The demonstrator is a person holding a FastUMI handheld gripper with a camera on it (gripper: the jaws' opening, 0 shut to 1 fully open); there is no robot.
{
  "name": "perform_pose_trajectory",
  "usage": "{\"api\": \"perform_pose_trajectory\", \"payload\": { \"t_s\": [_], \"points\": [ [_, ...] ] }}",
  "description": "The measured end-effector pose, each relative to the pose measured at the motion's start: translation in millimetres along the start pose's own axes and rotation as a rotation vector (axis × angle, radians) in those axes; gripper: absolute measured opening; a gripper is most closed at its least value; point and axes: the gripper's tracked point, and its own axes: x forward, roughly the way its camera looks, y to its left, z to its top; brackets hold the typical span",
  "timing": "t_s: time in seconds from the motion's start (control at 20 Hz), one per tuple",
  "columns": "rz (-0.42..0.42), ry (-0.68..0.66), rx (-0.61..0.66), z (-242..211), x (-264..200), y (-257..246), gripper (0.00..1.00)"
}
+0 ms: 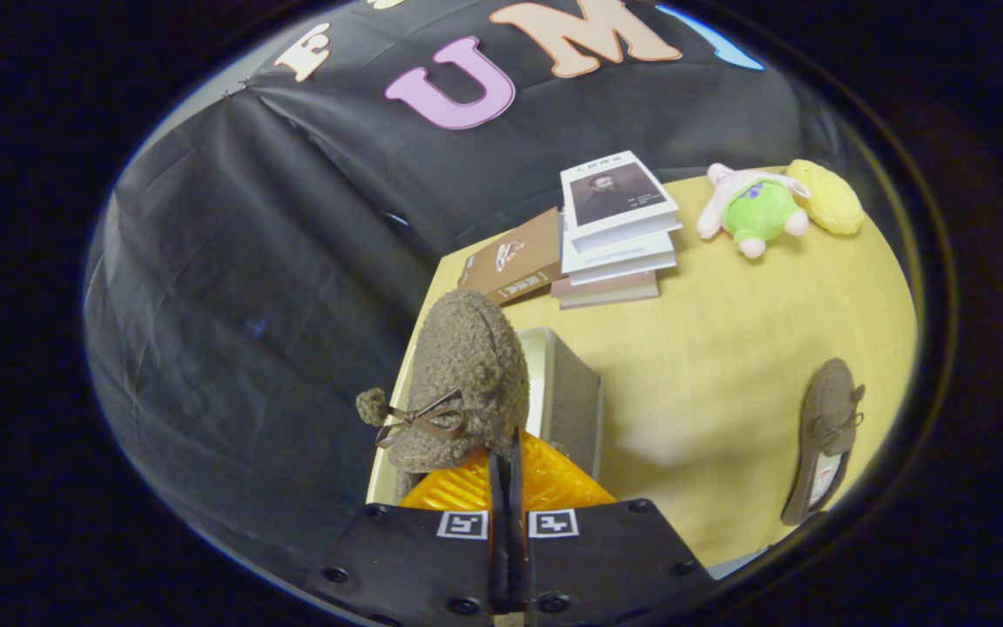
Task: Open the storage box then place both shoes into the box .Put the left shoe in first, then the right shoe, with the right side of both shoes facing outward in a uniform manner.
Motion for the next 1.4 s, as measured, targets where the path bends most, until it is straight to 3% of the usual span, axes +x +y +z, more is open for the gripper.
{"api": "perform_pose_trajectory", "payload": {
  "t_s": [0.6,1.25,1.4],
  "points": [
    [-0.069,0.133,-0.043,-53.1,82.3,27.0,0.04],
    [-0.168,0.207,-0.055,-80.4,130.0,28.8,0.04],
    [-0.178,0.223,-0.089,-91.7,135.2,29.4,0.08]
  ]
}}
